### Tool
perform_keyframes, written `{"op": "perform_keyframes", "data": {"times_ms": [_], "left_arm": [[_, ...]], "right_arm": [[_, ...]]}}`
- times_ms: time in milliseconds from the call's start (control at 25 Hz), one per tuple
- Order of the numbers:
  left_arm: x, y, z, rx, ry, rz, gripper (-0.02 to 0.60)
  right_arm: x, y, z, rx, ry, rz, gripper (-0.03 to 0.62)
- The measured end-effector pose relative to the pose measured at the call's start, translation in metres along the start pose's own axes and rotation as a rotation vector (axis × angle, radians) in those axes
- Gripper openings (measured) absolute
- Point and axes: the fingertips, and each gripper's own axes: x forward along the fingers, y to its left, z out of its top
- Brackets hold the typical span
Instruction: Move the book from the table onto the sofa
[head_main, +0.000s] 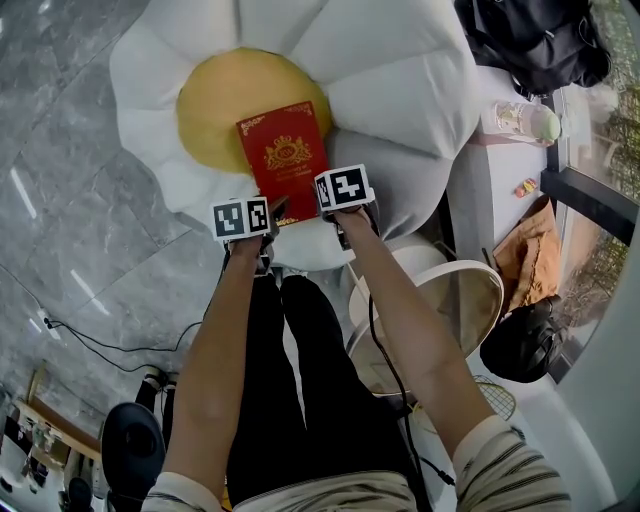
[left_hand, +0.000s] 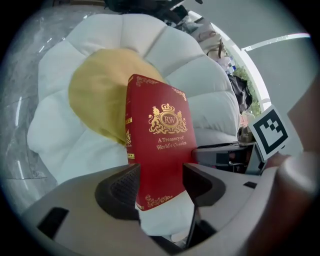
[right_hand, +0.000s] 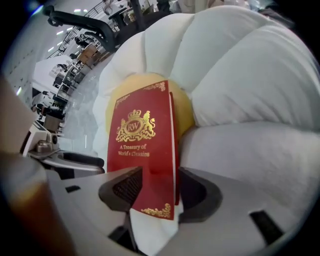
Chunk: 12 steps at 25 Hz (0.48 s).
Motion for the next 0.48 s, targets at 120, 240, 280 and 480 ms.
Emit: {"op": "perform_keyframes", "data": {"times_ms": [120,240,280,480], "left_arm": [[-0.009,-0.004,0.0,0.004,-0.02,0.0,0.246],[-0.022,-0.019,0.005,0.032,-0.05,-0.039,0.21],[-0.027,-0.026,0.006,0.039,-0.056,-0.056,0.199],[-0.061,-0.062,-0.003,0.072,-0.078,-0.099,0.134]], "right_arm": [[-0.011,-0.002,0.001,0.006,-0.03,-0.001,0.217],[-0.027,-0.001,0.002,0.006,-0.062,-0.01,0.166],[-0.034,0.002,0.001,0.002,-0.073,-0.008,0.142],[-0.07,0.032,-0.018,0.01,-0.119,0.077,0.088]]}}
